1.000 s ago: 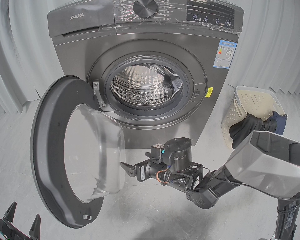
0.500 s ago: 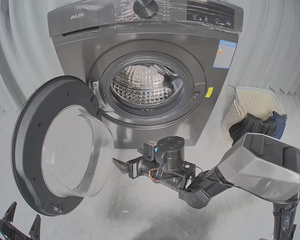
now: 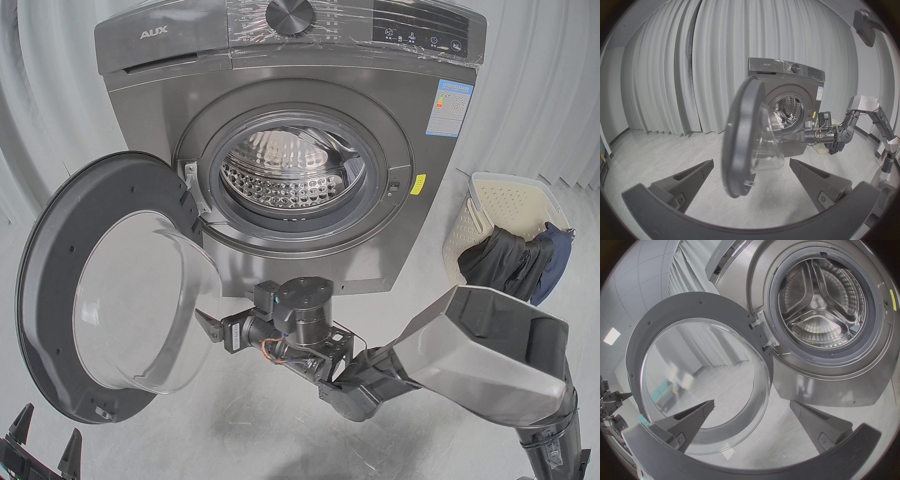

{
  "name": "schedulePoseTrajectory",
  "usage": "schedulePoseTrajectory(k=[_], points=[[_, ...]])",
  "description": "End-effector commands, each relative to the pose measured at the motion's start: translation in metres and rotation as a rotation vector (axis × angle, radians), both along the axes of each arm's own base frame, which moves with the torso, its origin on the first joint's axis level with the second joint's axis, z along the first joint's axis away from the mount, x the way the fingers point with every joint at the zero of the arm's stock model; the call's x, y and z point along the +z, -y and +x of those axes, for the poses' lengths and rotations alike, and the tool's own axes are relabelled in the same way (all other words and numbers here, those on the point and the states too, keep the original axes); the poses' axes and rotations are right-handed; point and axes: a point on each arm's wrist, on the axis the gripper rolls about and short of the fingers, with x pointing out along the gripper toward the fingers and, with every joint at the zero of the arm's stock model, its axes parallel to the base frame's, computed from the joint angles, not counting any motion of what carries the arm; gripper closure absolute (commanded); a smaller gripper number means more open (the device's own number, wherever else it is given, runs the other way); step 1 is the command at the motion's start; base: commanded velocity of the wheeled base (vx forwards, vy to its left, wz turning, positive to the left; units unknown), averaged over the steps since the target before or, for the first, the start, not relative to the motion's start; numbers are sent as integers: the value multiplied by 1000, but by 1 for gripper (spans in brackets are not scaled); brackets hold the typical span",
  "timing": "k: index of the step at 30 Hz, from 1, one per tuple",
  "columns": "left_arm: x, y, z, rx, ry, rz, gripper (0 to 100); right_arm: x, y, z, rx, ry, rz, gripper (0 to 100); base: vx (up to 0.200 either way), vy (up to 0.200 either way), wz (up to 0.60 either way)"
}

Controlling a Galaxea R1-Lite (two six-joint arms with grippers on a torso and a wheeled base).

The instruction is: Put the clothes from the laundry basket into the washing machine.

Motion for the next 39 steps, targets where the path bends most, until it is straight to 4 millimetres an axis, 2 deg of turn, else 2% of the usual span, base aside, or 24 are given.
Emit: schedulePoseTrajectory(k=[1,6,9,11,12,13,14,15,18,25,26,27,28,29,34,35,36,39], points=[[-5,0,0,0,-4,0,0,-22,-25,-3,27,2,4,0,0,0,0],[-5,0,0,0,-4,0,0,-12,-31,2,4,49,65,0,0,0,0],[-5,0,0,0,-4,0,0,-9,-21,5,-16,39,53,0,0,0,0],[-5,0,0,0,-4,0,0,7,-7,3,-30,40,53,0,0,0,0],[-5,0,0,0,-4,0,0,8,-6,3,-32,41,52,0,0,0,0],[-5,0,0,0,-4,0,0,19,11,1,-52,34,42,0,0,0,0],[-5,0,0,1,-4,0,0,22,15,0,-55,34,37,0,0,0,0],[-5,0,0,1,-6,0,0,35,32,-2,-74,40,30,0,0,0,0],[-5,0,0,1,-4,0,0,56,64,-11,-108,59,0,0,0,0,0],[-5,0,0,3,-4,0,0,111,167,-54,-222,122,-25,0,0,0,0],[-5,0,0,3,-4,0,0,116,177,-59,-237,134,-25,0,0,0,0],[-5,0,0,3,-4,0,0,116,177,-59,-237,134,-25,0,0,0,0],[-5,0,0,3,-4,0,0,126,208,-73,-290,158,-27,0,0,0,0],[-5,0,0,3,-4,0,0,126,212,-76,-296,159,-29,0,0,0,0],[-5,0,0,3,-4,0,0,130,277,-120,-428,190,-21,0,0,0,0],[-5,0,0,3,-4,0,0,129,281,-122,-439,191,-21,0,0,0,0],[-5,0,0,3,-4,0,0,127,303,-137,-496,206,-24,0,0,0,0],[-5,0,0,3,-4,0,0,121,326,-162,-566,227,-28,0,0,0,0]])
